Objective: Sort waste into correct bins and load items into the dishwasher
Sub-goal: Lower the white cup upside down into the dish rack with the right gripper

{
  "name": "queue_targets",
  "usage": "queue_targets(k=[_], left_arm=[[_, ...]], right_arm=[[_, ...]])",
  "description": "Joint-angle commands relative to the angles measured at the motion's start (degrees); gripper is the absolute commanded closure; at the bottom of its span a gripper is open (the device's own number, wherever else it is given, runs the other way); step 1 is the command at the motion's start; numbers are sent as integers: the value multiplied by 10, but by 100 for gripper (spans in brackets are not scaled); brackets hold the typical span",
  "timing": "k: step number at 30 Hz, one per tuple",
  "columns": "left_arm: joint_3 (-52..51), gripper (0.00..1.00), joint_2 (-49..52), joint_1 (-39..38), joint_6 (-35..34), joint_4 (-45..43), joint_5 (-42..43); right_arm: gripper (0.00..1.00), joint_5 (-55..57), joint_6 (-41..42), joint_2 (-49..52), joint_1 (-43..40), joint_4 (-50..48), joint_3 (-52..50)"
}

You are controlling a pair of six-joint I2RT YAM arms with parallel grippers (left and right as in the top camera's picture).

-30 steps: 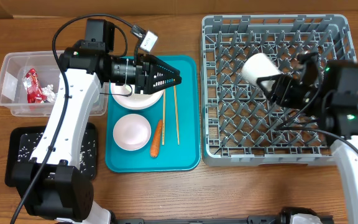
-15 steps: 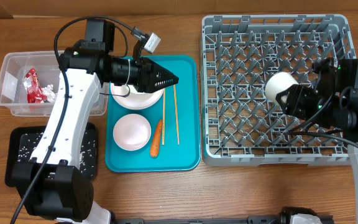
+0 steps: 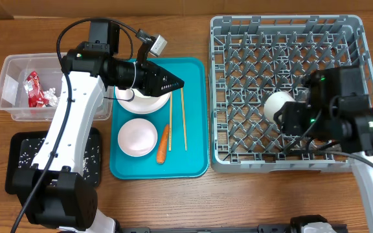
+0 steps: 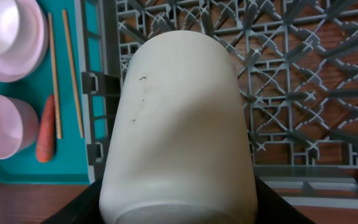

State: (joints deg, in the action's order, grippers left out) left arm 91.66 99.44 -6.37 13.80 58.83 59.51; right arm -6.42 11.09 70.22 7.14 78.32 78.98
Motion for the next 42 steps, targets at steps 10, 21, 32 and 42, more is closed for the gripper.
queue_targets(k=[10,21,32,42], left_arm=[[0,58,4,-2,-4,14,-27],[0,57,4,-2,-6,14,-27],[0,53,4,-2,-6,14,-32],[0,53,4,-2,-6,14,-32]], right_arm=[[71,85,26,100,19,11,0],[72,85,26,182,19,32,-3],[71,63,26,185,19,5,-25],[70,33,24,185,19,9,-25]])
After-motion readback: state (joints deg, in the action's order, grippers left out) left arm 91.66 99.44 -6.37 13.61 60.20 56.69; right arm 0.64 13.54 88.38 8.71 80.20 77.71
